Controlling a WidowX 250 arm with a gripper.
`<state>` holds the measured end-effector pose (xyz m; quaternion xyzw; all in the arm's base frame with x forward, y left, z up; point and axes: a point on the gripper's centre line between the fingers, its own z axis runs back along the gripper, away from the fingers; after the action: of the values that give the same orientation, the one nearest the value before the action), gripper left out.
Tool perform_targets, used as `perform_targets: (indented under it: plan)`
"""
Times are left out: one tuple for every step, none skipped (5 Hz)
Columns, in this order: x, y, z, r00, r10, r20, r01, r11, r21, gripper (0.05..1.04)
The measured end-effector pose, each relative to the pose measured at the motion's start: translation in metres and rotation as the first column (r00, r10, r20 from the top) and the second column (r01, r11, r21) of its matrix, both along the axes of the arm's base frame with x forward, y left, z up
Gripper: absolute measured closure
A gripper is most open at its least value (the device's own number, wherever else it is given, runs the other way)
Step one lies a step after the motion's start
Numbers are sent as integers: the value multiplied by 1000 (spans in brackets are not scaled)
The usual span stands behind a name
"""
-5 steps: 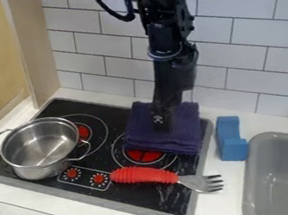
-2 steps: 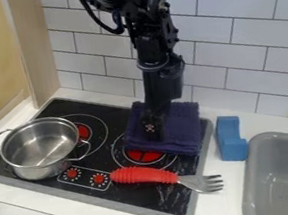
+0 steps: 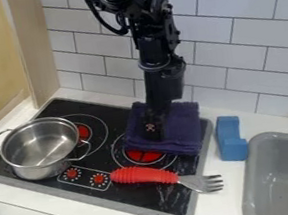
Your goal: Move the purple cloth to the left side of the burner
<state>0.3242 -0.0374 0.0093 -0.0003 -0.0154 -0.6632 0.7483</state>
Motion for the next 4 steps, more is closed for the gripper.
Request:
perform_targets:
  plan:
    - [-1,1,-1,1000,8,-12,-8,1000,-1,85]
    - [-1,7,-1,1000,24,-17,-24,1000,0,85]
    - [-2,14,-1,999,36,-29,-35,999,7,85]
    - [-2,25,-1,998,60,-33,-60,998,11,85]
